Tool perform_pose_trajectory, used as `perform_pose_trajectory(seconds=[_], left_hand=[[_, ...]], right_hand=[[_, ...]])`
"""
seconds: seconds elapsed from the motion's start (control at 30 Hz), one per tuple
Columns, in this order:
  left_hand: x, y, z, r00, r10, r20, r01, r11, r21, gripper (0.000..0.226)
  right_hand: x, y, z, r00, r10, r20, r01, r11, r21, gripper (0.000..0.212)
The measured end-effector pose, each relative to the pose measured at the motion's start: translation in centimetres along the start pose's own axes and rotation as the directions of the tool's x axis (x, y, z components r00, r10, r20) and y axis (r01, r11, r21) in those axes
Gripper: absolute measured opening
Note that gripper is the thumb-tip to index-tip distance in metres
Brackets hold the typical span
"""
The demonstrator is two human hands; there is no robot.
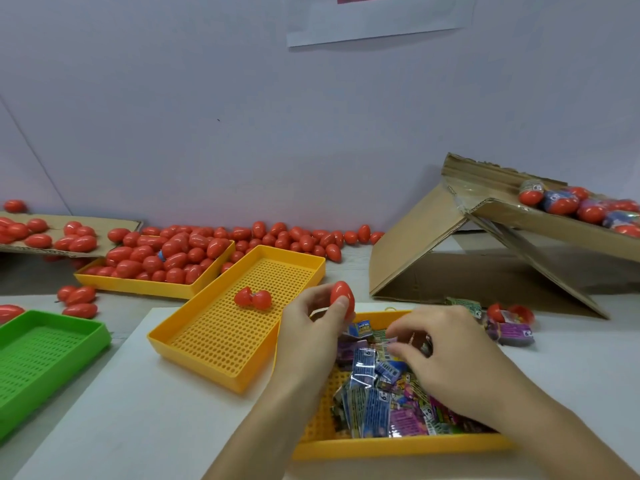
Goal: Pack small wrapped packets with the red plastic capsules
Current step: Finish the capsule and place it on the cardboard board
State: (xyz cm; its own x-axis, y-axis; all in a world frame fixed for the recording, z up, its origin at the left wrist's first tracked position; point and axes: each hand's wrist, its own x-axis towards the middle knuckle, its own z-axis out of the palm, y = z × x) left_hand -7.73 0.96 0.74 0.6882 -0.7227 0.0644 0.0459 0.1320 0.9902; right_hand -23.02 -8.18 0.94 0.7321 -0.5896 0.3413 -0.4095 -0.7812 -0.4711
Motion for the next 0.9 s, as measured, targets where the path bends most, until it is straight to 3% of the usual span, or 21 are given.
perform_pose_trajectory(seconds=[0.1, 0.2, 0.9], left_hand=[[0.0, -0.1, 0.2, 0.999, -0.041, 0.020, 0.043, 0.996, -0.083, 0.012], [0.1, -0.1, 0.3, 0.998, -0.050, 0.027, 0.053, 0.993, -0.103, 0.014], [0.1, -0.1, 0.3, 0.997, -0.070, 0.036, 0.074, 0.989, -0.125, 0.015]], right_hand=[[-0.1, -0.3, 0.8, 0.996, -0.025, 0.085, 0.039, 0.985, -0.170, 0.026], [-0.1, -0.4, 0.8, 0.996, -0.040, 0.085, 0.056, 0.978, -0.201, 0.022], [0.2, -0.9, -0.4, 0.993, 0.113, -0.035, -0.107, 0.983, 0.149, 0.013]])
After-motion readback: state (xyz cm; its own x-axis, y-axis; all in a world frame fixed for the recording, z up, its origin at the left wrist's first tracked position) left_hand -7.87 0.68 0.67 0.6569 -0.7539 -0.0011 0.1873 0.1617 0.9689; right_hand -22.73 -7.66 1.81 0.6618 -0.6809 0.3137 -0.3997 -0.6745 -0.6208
